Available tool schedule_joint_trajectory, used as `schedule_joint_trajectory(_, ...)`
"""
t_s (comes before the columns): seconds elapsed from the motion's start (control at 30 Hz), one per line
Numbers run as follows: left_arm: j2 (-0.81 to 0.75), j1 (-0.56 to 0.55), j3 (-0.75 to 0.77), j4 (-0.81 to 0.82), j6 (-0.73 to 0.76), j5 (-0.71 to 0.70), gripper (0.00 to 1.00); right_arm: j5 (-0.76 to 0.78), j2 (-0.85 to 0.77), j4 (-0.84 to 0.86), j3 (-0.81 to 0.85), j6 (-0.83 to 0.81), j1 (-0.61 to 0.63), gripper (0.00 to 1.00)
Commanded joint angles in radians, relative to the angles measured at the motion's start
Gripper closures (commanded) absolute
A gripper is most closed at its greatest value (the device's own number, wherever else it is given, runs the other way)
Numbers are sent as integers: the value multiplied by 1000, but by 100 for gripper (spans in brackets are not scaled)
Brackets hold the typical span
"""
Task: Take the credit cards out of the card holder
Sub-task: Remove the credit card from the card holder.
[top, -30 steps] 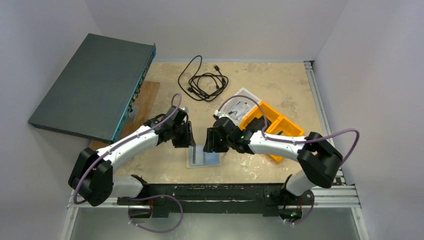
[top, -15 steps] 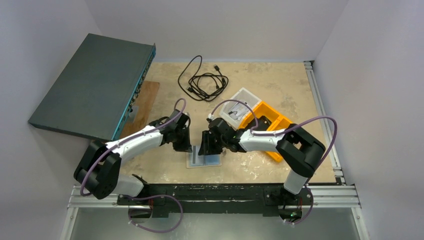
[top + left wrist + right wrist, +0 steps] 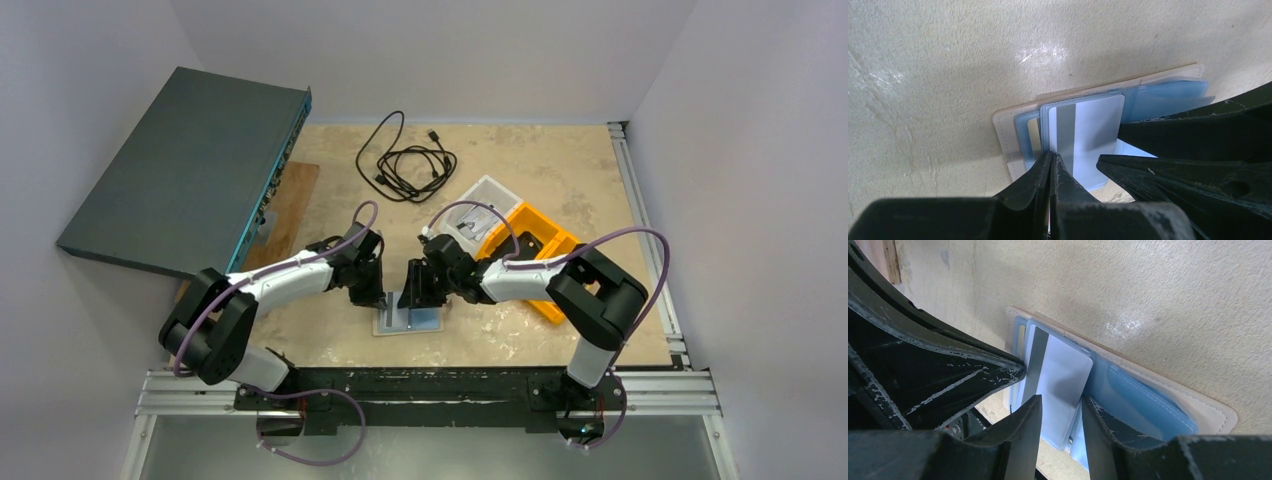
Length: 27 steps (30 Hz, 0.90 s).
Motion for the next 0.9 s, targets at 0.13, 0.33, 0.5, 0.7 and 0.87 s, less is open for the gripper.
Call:
schedule_joint_trajectory(0.13, 38, -12, -12, 57, -13, 21, 100, -47, 41, 75, -26, 14, -5, 65)
schedule_joint_trajectory(0.33, 68, -46, -9, 61, -48, 10, 100, -69, 51, 107, -44, 26, -11, 64)
schedule_joint_trajectory(0.5, 83, -46, -20, 22, -81, -39, 100, -117, 31, 191, -123, 63, -48, 64)
schedule_joint_trajectory(0.7, 94, -47, -46, 31, -114, -51, 100, -183, 7, 332, -211, 124, -83, 65)
schedule_joint_trajectory(0.87, 98, -45, -54, 25, -126, -63, 100, -230, 19, 442, -266, 185, -99, 68)
